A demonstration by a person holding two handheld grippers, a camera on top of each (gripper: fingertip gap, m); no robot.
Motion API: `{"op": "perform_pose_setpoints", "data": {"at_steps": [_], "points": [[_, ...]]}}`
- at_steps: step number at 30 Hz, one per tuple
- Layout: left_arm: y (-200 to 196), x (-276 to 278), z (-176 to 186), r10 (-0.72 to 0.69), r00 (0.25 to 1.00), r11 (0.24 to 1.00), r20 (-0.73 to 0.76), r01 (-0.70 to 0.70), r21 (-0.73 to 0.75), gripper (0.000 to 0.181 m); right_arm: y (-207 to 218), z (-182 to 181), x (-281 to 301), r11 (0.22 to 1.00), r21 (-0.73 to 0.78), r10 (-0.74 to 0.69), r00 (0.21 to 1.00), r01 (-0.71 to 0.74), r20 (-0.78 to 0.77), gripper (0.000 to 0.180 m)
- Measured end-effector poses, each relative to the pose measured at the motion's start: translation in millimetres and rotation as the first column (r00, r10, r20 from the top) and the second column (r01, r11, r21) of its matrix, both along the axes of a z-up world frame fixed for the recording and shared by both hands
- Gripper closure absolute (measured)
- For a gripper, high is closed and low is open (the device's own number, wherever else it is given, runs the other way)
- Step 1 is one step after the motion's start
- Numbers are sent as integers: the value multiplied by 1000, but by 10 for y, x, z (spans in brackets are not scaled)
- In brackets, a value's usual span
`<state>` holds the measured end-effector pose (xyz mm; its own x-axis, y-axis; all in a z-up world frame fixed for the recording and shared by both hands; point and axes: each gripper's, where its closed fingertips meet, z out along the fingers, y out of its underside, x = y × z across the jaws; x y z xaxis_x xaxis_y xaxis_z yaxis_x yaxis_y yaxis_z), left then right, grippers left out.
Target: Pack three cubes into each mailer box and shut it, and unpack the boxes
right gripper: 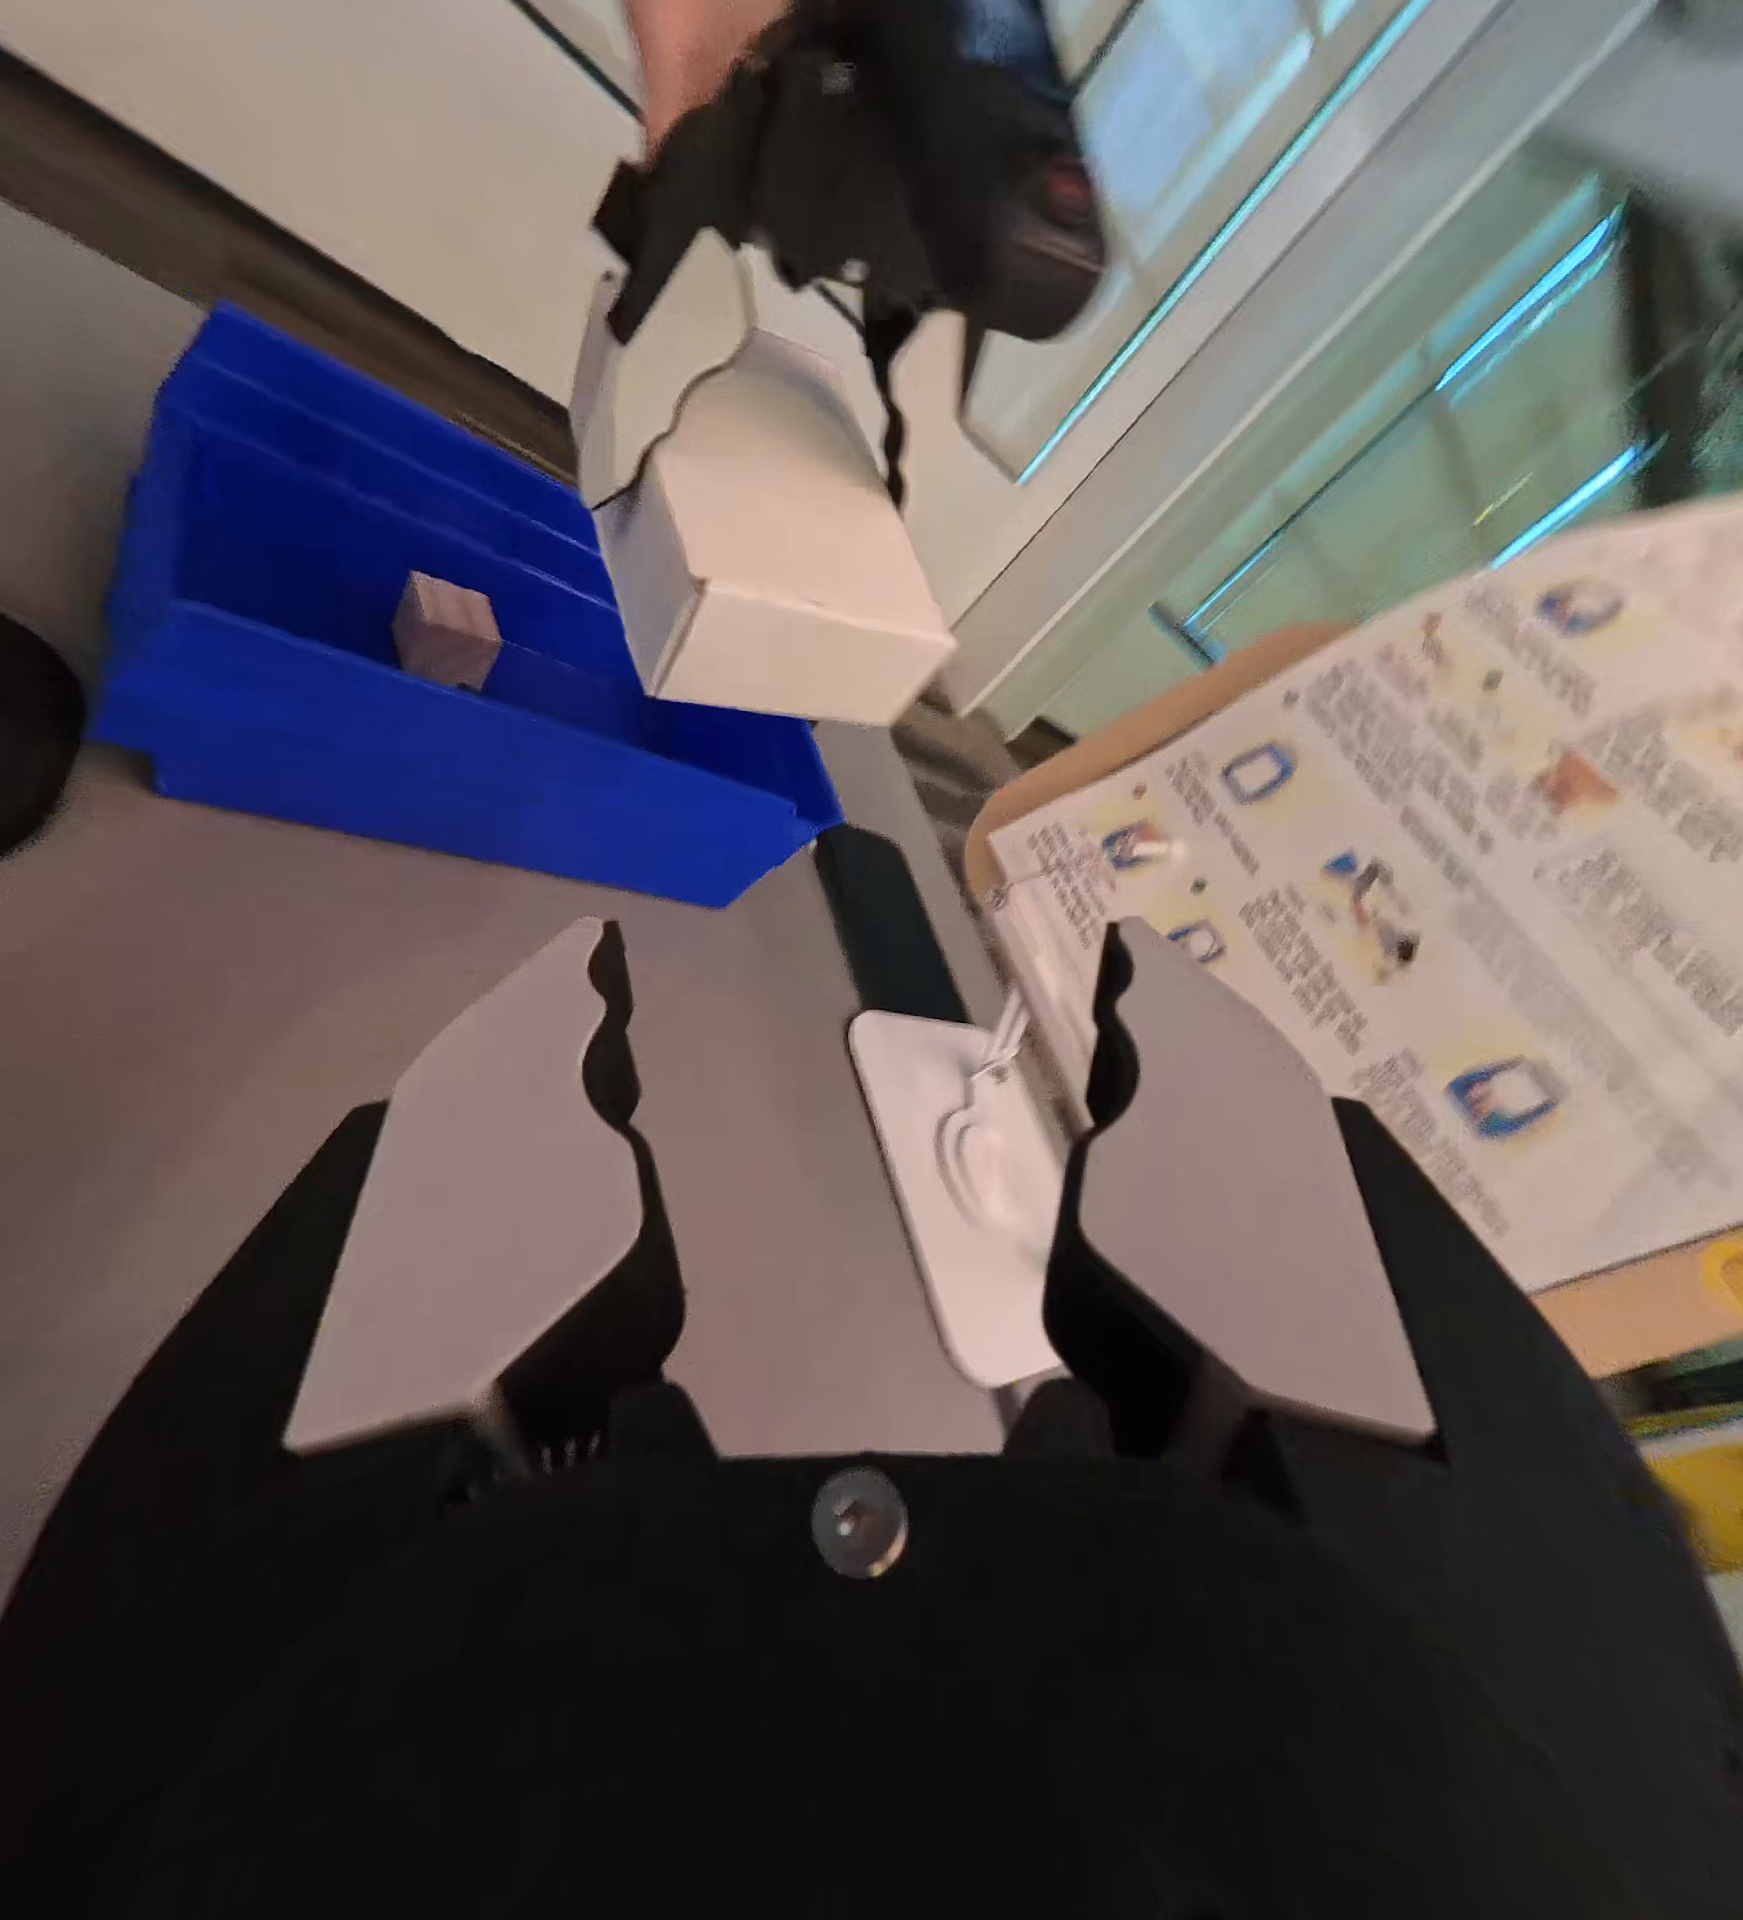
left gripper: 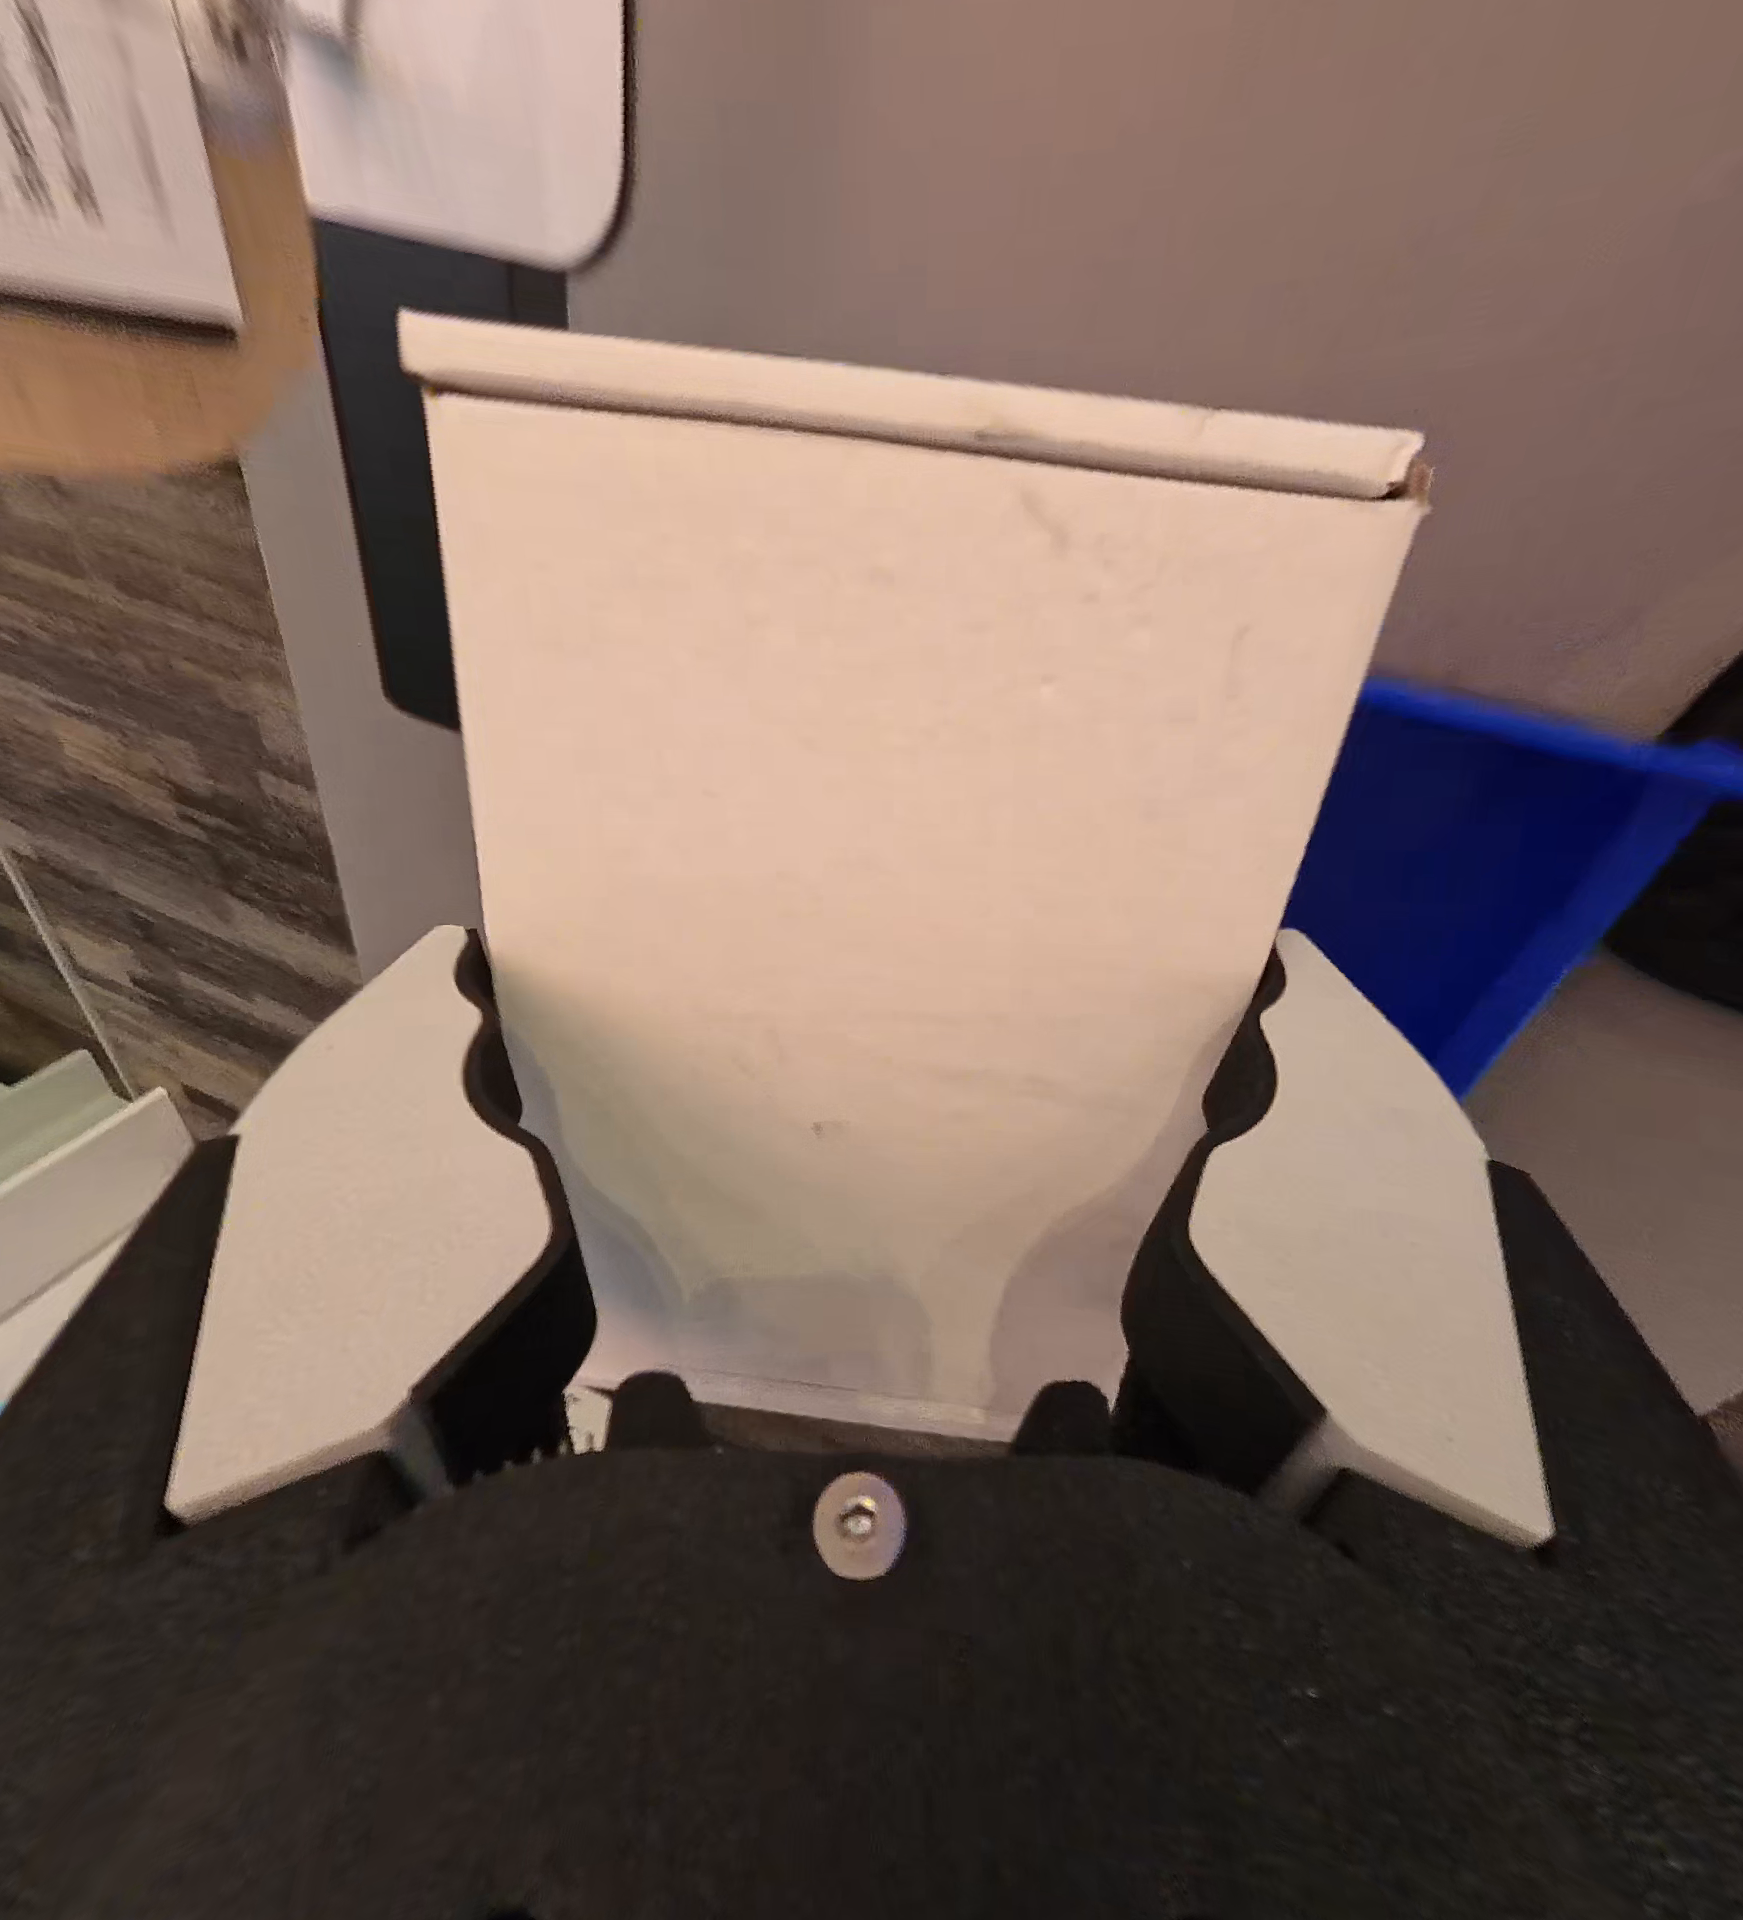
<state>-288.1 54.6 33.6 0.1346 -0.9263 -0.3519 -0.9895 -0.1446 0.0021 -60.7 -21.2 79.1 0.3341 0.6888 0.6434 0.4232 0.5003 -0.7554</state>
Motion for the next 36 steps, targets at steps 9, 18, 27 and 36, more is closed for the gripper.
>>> {"op": "perform_pose_setpoints", "data": {"at_steps": [9, 18, 27, 36], "points": [[-519, 1323, 219, -184, 972, 974, 145, 200, -105, 50, -349, -116, -422, 746, 658, -285, 942, 102, 177, 88], [-831, 1831, -241, -191, 971, 939, 140, 223, -263, 50, -311, -392, -104, 682, 720, -414, 879, 127, 237, 108], [-868, 1817, -520, -127, 921, 962, 369, 205, -180, 63, -273, -1069, 34, 968, 167, -236, 896, 185, 375, 109], [-1181, 1735, -840, -194, 887, 976, 419, 219, -12, 97, -350, -1570, 35, 813, -557, 4, 954, 172, 300, 109]]}}
